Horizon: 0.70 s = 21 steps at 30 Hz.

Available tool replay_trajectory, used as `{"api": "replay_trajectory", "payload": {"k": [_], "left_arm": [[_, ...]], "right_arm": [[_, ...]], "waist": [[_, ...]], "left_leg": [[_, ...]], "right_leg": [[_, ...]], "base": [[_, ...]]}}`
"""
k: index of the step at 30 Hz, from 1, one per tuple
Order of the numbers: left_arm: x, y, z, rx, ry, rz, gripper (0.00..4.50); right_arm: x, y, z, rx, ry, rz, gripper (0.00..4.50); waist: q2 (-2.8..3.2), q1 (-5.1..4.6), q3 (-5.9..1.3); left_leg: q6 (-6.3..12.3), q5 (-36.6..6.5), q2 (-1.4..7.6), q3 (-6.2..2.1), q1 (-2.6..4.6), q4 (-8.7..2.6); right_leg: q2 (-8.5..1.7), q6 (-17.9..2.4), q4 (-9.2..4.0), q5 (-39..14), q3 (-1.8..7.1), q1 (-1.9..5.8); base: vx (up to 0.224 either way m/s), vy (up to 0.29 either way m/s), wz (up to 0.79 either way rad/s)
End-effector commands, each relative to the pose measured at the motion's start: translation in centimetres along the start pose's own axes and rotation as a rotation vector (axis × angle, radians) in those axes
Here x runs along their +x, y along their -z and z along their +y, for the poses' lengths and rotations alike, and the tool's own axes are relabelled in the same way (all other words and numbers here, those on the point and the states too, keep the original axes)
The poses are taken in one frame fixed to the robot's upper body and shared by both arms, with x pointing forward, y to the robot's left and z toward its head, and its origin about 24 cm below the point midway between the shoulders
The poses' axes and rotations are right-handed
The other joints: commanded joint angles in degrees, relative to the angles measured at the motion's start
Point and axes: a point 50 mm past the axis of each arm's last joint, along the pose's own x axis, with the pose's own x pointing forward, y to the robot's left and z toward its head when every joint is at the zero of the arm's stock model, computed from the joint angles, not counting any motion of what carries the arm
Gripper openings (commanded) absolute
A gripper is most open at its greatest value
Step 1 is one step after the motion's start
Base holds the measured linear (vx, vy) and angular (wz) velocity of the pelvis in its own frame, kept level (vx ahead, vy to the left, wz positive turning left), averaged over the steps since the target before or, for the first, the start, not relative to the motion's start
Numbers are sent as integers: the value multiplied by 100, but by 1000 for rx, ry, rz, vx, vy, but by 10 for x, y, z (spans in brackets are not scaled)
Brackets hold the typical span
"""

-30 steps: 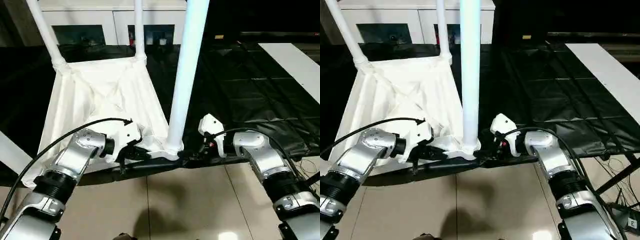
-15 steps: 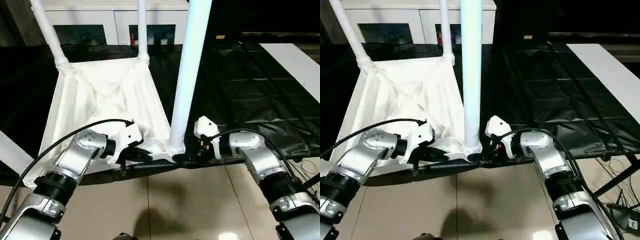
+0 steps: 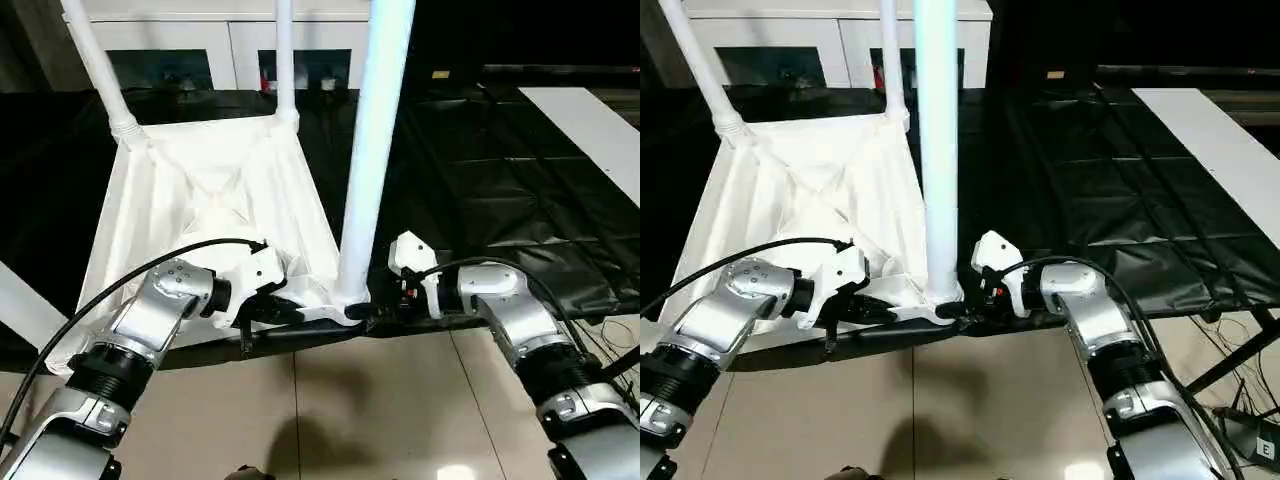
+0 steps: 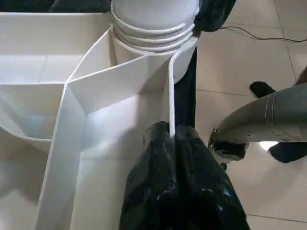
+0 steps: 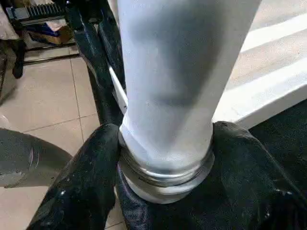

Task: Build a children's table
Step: Rotate leg to tighten

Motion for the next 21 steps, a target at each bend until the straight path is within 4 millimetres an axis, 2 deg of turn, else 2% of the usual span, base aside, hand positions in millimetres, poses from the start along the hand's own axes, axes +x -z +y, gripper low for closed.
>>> {"api": "replay_trajectory", "payload": {"k": [1,3,4,5,6,9,11,12,13,14,15,16,17,18,19,21], "left_arm": [[6,-5,-6,19,55,-6,0],[7,-5,-5,13,42,-7,0],[12,-7,-1,6,-15,-12,0],[12,-7,-1,6,-15,-12,0],[17,-10,4,-8,-72,-22,0],[25,-15,11,-27,-151,-36,0],[39,-26,21,-69,-273,-57,0],[40,-26,22,-71,-277,-58,0],[45,-31,25,-89,-318,-67,0],[45,-31,25,-89,-318,-67,0],[53,-38,32,-128,-411,-75,0],[55,-41,34,-138,-436,-74,0],[59,-43,36,-144,-478,-64,0],[63,-46,39,-137,-524,-49,0],[64,-47,40,-132,-541,-42,0],[68,-47,41,-112,-568,-19,0]], "right_arm": [[6,-3,3,-6,-47,-11,270],[7,-3,3,3,-32,-19,270],[13,-2,-2,35,76,-31,270],[13,-2,-2,35,76,-31,269],[18,-3,-5,50,158,-41,269],[25,-2,-10,96,280,-53,269],[37,-4,-17,187,475,-71,269],[37,-4,-17,191,482,-71,269],[42,-4,-19,231,556,-68,269],[42,-4,-19,231,556,-68,269],[48,-4,-24,311,706,-53,269],[50,-3,-25,336,750,-45,269],[53,-3,-27,386,818,-37,269],[56,-3,-28,417,878,-26,269],[58,-3,-29,426,898,-21,269],[63,-7,-30,395,940,-5,269]], "waist": [[-41,-4,-431],[-35,-3,-436],[-42,-8,-432],[-44,-19,-426],[-46,-43,-415],[-50,-87,-400],[-48,-114,-397],[-45,-145,-389],[-67,-156,-405],[-62,-185,-404],[-2,-174,-408],[-28,-213,-403],[-37,-209,-421],[-15,-217,-428],[11,-215,-436],[2,-209,-456]], "left_leg": [[228,-975,388,-215,180,-449],[237,-949,388,-212,183,-444],[238,-948,388,-212,179,-447],[224,-971,392,-210,182,-450],[168,-1069,379,-221,173,-464],[-41,-1425,372,-249,204,-486],[-102,-1490,359,-252,209,-497],[-170,-1556,351,-261,210,-512],[-196,-1590,346,-281,204,-510],[-163,-1530,341,-280,174,-508],[-169,-1523,341,-281,193,-500],[-203,-1544,323,-262,215,-494],[-203,-1534,320,-271,214,-493],[-185,-1430,325,-274,186,-497],[-192,-1429,325,-274,199,-492],[-136,-1290,316,-256,193,-476]], "right_leg": [[-417,-1528,-334,-863,240,208],[-420,-1535,-330,-829,243,206],[-417,-1540,-331,-833,243,204],[-421,-1548,-337,-853,249,194],[-419,-1514,-355,-1012,251,189],[-436,-1349,-426,-1615,257,178],[-427,-1270,-447,-1740,257,166],[-414,-1245,-461,-1798,258,152],[-437,-1210,-463,-1872,247,179],[-437,-1199,-461,-1809,250,185],[-444,-1194,-466,-1781,258,171],[-412,-1215,-481,-1765,266,132],[-423,-1227,-478,-1752,257,156],[-422,-1219,-474,-1568,248,163],[-419,-1236,-463,-1493,249,158],[-407,-1291,-440,-1101,241,182]], "base": [[0,0,0],[0,0,0],[0,0,0],[0,0,0],[0,0,0],[0,0,0],[0,0,0],[0,0,0],[0,0,0],[0,0,0],[0,0,0],[0,0,0],[0,0,0],[0,0,0],[0,0,0],[0,0,0]]}}
